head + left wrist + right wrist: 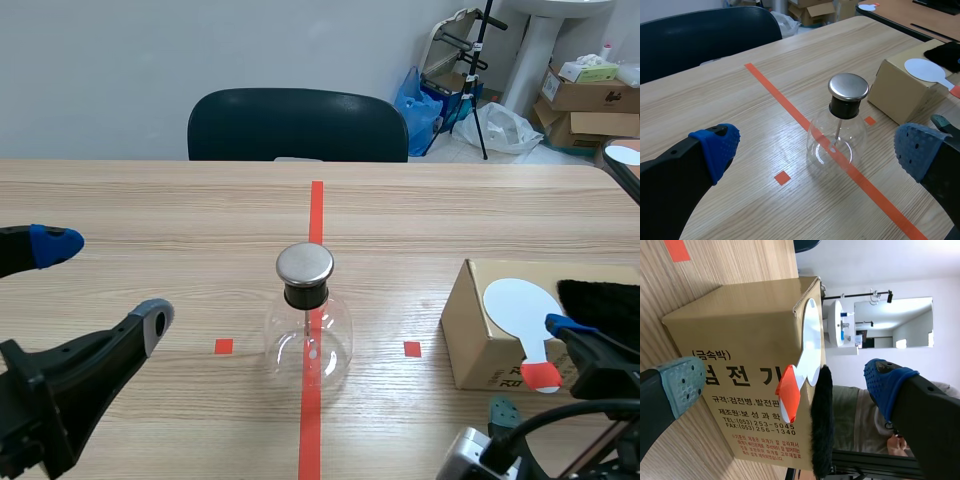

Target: Do the electroscope experiment

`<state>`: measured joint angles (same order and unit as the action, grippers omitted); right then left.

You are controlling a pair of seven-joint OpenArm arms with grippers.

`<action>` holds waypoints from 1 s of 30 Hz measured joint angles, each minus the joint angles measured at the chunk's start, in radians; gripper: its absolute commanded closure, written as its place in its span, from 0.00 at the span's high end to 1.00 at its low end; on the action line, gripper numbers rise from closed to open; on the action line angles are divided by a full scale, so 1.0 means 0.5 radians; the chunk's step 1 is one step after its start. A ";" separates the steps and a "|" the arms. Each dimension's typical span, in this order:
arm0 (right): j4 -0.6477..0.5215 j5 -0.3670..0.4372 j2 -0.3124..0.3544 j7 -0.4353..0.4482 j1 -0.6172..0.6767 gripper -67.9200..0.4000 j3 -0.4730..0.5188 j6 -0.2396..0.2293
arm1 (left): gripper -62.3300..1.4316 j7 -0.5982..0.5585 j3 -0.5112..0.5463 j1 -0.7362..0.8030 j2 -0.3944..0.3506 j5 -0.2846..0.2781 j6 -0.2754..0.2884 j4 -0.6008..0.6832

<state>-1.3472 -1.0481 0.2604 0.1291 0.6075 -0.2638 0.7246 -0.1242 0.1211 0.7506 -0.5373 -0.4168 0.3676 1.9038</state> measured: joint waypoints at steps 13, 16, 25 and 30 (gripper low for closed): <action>0.000 -0.076 0.001 -0.060 0.000 1.00 0.002 0.000 | 1.00 0.000 0.000 0.000 0.000 0.000 0.000 0.000; 0.000 -0.104 0.001 -0.085 0.000 1.00 0.002 0.000 | 1.00 0.000 0.000 0.000 0.000 0.000 0.000 0.000; 0.000 -0.112 0.001 -0.083 0.000 1.00 0.002 0.000 | 1.00 0.000 0.000 0.000 0.000 0.000 0.000 0.000; 0.000 -0.140 0.001 -0.154 0.000 1.00 0.002 0.000 | 1.00 0.000 0.000 0.000 0.000 0.000 0.000 0.000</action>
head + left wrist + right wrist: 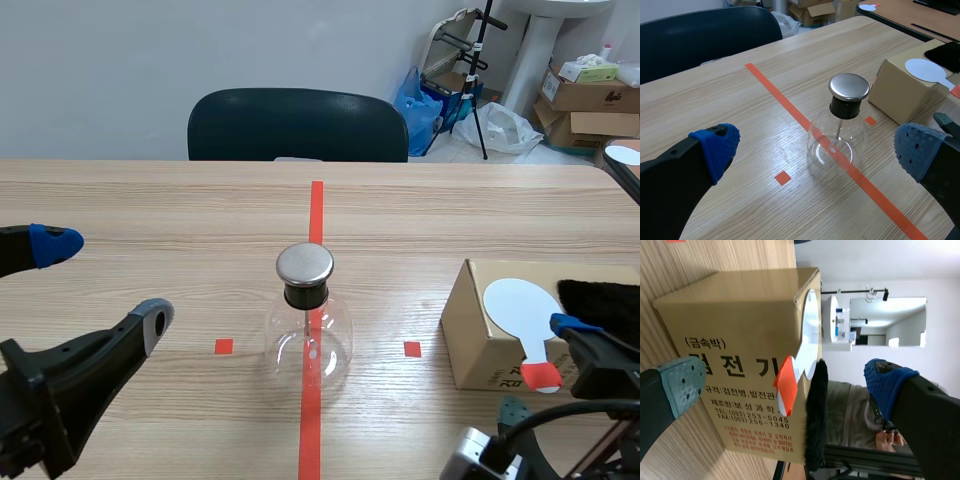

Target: Do the electroscope experiment

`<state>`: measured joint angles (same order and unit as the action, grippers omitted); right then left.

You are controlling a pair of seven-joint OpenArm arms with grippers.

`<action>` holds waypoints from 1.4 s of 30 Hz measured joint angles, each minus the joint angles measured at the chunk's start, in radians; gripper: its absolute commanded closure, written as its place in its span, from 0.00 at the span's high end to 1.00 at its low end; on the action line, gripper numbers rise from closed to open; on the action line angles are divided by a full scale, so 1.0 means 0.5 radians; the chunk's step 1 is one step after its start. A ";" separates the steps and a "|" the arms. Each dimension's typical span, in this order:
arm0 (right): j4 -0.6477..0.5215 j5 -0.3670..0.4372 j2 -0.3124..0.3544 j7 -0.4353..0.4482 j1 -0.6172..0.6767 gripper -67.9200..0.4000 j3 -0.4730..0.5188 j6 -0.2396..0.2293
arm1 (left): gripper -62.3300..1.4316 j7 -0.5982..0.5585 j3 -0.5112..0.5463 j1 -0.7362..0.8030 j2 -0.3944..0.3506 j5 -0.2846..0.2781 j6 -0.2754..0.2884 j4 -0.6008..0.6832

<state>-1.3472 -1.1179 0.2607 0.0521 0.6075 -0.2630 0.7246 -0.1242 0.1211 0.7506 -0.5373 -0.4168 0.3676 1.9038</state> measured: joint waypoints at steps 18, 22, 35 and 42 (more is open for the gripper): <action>0.000 -0.024 0.000 -0.003 0.000 0.28 0.030 0.000 | 1.00 0.000 0.000 0.000 0.000 0.000 0.000 0.000; 0.000 -0.024 0.000 0.002 0.000 0.22 0.030 0.000 | 1.00 0.000 0.000 0.000 0.000 0.000 0.000 0.000; 0.000 -0.024 0.000 0.085 0.000 0.02 0.030 0.002 | 1.00 0.000 0.000 0.000 0.000 0.000 0.000 0.000; -0.002 -0.024 0.000 0.085 -0.001 0.02 0.030 0.018 | 1.00 0.001 0.000 0.000 0.000 0.000 0.000 0.000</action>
